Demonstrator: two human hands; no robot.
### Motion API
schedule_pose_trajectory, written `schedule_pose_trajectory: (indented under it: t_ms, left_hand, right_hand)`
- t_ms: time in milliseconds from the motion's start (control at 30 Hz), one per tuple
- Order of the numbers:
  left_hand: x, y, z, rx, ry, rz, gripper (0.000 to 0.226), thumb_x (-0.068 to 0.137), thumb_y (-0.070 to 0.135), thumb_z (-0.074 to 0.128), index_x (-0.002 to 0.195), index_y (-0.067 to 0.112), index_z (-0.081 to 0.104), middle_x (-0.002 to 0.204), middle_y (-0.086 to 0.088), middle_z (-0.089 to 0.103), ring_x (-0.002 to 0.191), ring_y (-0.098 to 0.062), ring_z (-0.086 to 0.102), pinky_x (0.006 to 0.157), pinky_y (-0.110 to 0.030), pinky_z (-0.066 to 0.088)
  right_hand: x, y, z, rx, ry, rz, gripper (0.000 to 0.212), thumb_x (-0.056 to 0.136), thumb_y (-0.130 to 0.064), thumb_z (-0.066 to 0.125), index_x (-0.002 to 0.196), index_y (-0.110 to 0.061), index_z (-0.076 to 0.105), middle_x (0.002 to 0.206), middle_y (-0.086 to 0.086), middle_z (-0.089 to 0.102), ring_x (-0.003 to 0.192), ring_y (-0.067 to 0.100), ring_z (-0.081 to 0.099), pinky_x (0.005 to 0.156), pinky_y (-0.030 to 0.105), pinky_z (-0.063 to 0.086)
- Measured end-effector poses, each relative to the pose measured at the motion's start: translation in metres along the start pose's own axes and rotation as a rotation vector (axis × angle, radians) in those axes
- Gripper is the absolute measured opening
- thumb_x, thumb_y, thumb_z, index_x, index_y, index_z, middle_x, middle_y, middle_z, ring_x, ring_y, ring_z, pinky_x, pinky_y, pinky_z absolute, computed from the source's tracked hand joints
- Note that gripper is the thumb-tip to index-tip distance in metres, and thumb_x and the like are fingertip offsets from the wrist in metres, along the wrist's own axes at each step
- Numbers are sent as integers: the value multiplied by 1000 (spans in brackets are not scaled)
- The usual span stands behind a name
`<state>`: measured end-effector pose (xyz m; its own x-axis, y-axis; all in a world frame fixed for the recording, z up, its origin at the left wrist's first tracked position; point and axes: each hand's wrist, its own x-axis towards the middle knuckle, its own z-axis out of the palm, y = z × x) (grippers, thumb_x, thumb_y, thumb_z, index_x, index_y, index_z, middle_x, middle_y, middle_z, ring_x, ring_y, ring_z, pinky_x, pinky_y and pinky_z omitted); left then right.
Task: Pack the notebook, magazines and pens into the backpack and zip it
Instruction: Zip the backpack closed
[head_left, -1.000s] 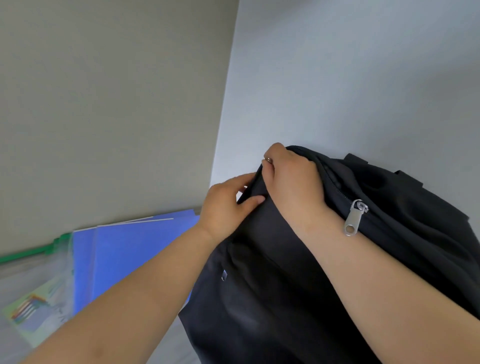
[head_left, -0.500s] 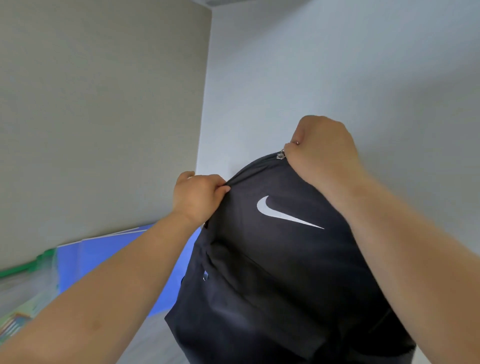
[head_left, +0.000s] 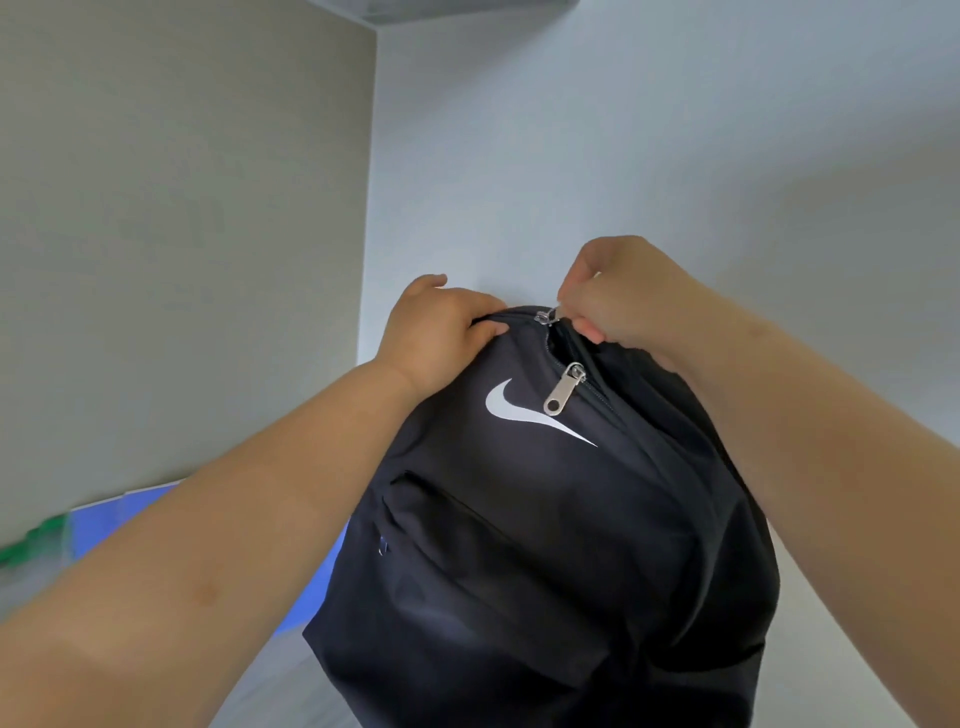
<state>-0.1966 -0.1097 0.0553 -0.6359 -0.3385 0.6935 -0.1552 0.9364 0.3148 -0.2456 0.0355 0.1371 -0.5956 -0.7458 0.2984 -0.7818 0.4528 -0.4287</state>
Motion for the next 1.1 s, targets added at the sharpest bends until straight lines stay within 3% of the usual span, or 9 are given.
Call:
schedule_pose_trajectory:
  t_ms: [100, 267, 400, 533, 667, 733, 833, 933, 1100]
  left_hand:
    - [1, -2, 0, -21, 19, -22, 26, 92, 21, 46, 110, 19, 63, 109, -7, 71, 109, -25, 55, 112, -29, 12]
    - [-1, -3, 1, -51, 11, -48, 26, 92, 22, 45, 110, 19, 63, 108, -6, 71, 109, -25, 54, 111, -27, 10]
    - [-5, -3, -1, -45, 26, -98, 25, 91, 22, 47, 111, 18, 62, 112, -6, 69, 107, -27, 54, 111, -32, 12]
    - [-13, 1, -9, -112, 85, -91, 29, 87, 12, 52, 115, 18, 58, 119, -3, 64, 107, -21, 56, 109, -32, 23]
    - [-24, 26, -16, -418, 269, -284, 24, 79, 5, 50, 74, 27, 58, 76, 11, 60, 66, -7, 51, 62, -11, 39]
    - [-26, 42, -15, -584, 141, -403, 21, 80, 24, 55, 62, 16, 60, 62, 8, 58, 57, -7, 51, 60, -16, 42]
    - [-26, 61, -7, -581, -190, -418, 54, 79, 51, 52, 72, 0, 67, 66, -2, 65, 60, -12, 58, 65, -23, 45]
    - [-25, 70, -4, -718, -280, -436, 32, 83, 39, 56, 59, 20, 64, 59, 8, 63, 42, 6, 55, 46, -5, 44]
    - [-26, 73, -9, -762, -240, -385, 35, 87, 25, 54, 53, 22, 60, 38, 17, 61, 35, 6, 51, 41, -5, 43]
  right_hand:
    - [-13, 11, -6, -4, 69, -30, 17, 80, 0, 44, 67, -8, 49, 51, 4, 45, 53, 19, 37, 49, 27, 31]
    - [-34, 22, -12, 55, 89, -58, 27, 79, -5, 47, 58, -22, 47, 39, -23, 56, 45, -1, 48, 42, 3, 36]
    - [-44, 20, -9, 101, 50, -85, 13, 81, -17, 54, 78, -28, 46, 60, -9, 56, 53, 0, 49, 50, 9, 39]
    - [-58, 33, -2, -168, -60, -78, 46, 71, -33, 65, 111, -30, 44, 95, -12, 48, 82, 8, 46, 68, 22, 36]
    - [-56, 38, 6, -265, 127, -91, 24, 82, -11, 52, 104, -18, 58, 102, 1, 64, 93, 23, 57, 76, 29, 42]
    - [-53, 41, 8, -192, 170, -94, 23, 83, -9, 51, 101, -18, 62, 93, -3, 65, 94, 20, 58, 75, 25, 39]
    - [-51, 49, 9, -94, 200, -103, 23, 84, -8, 52, 101, -17, 65, 89, -6, 61, 89, 12, 55, 69, 16, 32]
    - [-51, 53, 9, -77, 202, -112, 24, 85, -8, 52, 104, -16, 65, 100, -1, 68, 98, 17, 59, 78, 21, 38]
    - [-50, 53, 10, -129, 216, -140, 27, 87, -9, 50, 110, -15, 63, 115, 3, 67, 109, 23, 58, 91, 31, 42]
